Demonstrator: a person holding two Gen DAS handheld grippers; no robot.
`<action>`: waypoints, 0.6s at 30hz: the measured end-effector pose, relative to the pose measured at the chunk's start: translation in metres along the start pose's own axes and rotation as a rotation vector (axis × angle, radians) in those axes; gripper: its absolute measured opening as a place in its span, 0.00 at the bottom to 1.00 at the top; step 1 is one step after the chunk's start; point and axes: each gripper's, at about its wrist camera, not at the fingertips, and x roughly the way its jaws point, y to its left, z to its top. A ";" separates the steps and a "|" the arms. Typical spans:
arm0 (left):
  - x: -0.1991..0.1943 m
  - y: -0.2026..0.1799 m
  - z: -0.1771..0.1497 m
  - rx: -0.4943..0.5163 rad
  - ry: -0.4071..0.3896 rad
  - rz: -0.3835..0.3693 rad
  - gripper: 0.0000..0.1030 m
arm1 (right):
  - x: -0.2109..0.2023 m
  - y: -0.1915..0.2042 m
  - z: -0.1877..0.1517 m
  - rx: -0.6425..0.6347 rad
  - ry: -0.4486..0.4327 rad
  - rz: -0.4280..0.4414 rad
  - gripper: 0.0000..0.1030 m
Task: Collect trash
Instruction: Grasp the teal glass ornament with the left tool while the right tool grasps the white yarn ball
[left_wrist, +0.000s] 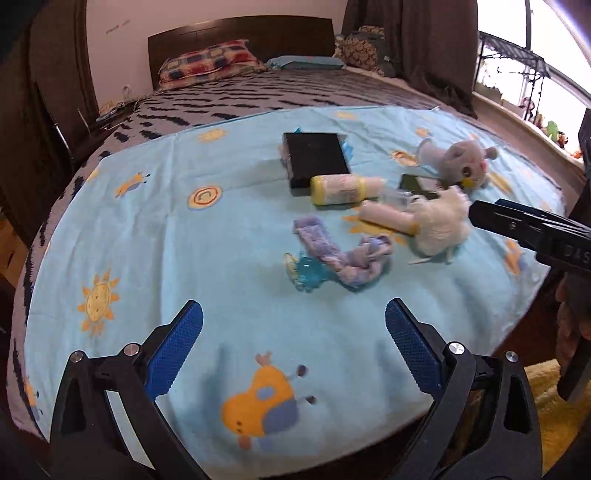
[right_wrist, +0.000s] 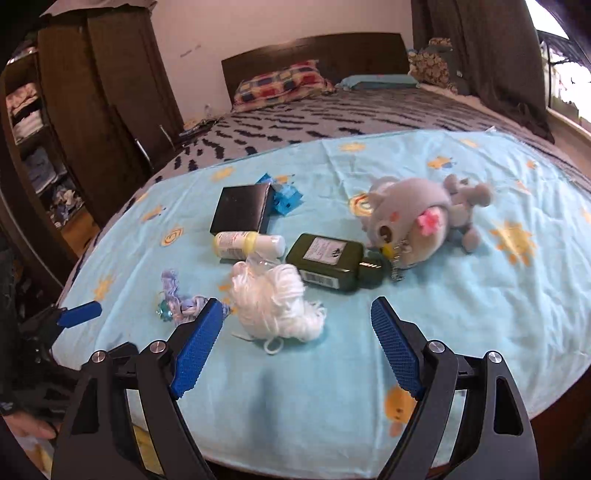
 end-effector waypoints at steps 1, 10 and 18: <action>0.006 0.003 0.001 0.002 0.006 0.013 0.83 | 0.005 0.002 0.000 -0.001 0.007 0.000 0.81; 0.044 0.007 0.012 0.003 0.048 -0.007 0.61 | 0.035 0.011 -0.004 -0.018 0.043 -0.035 0.77; 0.049 0.003 0.021 0.017 0.039 -0.023 0.27 | 0.044 0.020 -0.007 -0.067 0.055 -0.047 0.51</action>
